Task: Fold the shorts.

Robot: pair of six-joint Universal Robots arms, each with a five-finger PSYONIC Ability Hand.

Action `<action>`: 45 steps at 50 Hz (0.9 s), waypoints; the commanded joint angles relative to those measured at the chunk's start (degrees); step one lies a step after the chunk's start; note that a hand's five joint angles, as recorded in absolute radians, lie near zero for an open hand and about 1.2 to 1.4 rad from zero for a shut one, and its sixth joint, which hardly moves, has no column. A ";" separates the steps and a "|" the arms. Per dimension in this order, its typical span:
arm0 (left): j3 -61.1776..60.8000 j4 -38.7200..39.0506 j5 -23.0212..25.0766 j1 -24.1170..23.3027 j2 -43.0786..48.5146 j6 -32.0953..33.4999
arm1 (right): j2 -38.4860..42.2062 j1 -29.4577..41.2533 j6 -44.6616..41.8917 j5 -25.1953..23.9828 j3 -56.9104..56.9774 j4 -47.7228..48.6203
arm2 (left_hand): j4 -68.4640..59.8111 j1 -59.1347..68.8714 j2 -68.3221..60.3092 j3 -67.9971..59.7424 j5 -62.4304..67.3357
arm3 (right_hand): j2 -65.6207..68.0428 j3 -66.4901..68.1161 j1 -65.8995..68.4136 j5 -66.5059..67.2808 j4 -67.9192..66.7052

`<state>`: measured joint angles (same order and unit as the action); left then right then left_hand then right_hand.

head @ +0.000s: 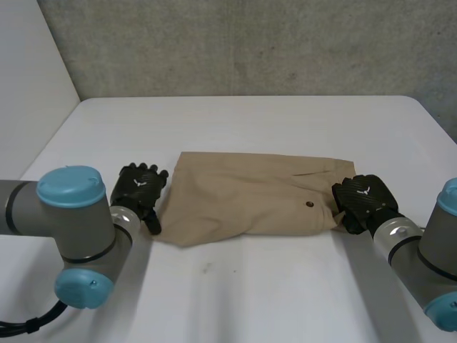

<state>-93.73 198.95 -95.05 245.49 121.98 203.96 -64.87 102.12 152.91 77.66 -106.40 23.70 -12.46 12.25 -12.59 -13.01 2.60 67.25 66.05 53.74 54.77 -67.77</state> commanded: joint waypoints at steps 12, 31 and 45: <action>-4.79 -0.41 0.40 -0.02 -17.91 -0.67 | -6.67 -12.99 -10.69 0.65 2.43 -14.20 | -0.12 0.32 0.02 0.44 -0.03 | 12.75 13.95 26.26 15.23 -12.23; -7.70 -0.23 0.40 -0.28 -22.22 -1.02 | -8.44 8.87 -24.50 -1.11 21.93 -20.80 | 0.39 -0.19 0.52 0.95 -0.54 | 12.75 13.95 26.26 15.23 -12.23; -6.46 -0.23 0.13 -2.21 -23.63 -1.20 | 6.33 28.40 -22.05 -14.28 22.29 -20.80 | 0.39 -0.19 0.52 0.95 -0.54 | -28.74 -27.54 -15.23 -26.26 29.27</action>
<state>-100.52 198.73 -94.87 243.87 99.01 202.80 -62.60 128.43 129.23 69.77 -81.63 3.66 -12.43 12.05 -12.50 -13.01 2.60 60.85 61.75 52.17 51.13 -61.72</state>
